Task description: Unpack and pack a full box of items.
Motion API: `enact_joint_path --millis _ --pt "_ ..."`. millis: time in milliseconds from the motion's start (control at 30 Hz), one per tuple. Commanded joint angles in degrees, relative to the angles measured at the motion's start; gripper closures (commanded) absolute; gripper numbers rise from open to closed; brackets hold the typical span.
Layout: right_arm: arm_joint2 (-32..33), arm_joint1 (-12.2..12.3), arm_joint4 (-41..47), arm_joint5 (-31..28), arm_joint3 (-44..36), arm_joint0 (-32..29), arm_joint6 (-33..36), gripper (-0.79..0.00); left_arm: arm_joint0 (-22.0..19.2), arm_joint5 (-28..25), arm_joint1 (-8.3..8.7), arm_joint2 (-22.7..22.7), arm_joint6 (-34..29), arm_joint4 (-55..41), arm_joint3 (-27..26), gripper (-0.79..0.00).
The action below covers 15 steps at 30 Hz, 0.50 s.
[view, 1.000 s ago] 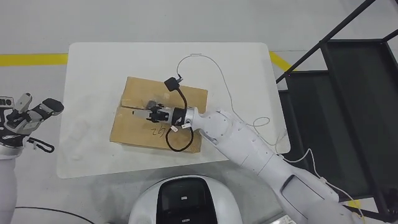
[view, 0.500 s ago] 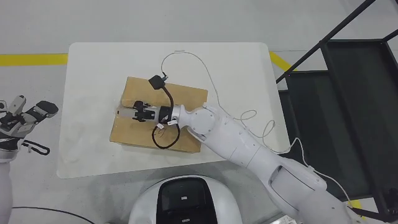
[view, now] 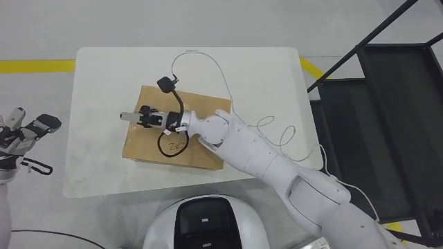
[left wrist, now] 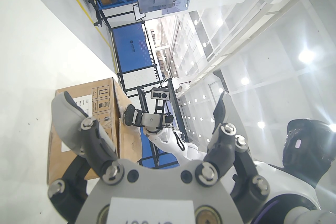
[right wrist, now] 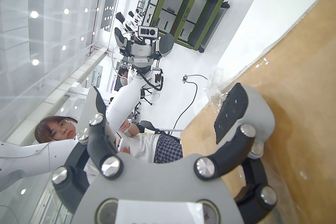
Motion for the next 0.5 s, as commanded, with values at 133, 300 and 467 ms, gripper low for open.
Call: enact_joint_path --millis 133,300,467 --pt "0.3 -1.8 4.2 -0.2 3.4 0.5 0.8 -0.785 0.1 0.2 -0.08 0.2 0.1 0.4 -0.4 -0.785" --pt "0.6 -2.9 4.8 -0.6 5.6 1.1 1.7 -0.785 0.0 0.3 -0.14 0.4 0.1 0.6 -0.5 -0.785" --pt "0.8 -3.5 3.8 -0.1 6.9 1.5 2.5 -0.785 0.0 0.5 -0.21 0.7 0.3 0.9 -0.8 -0.785"
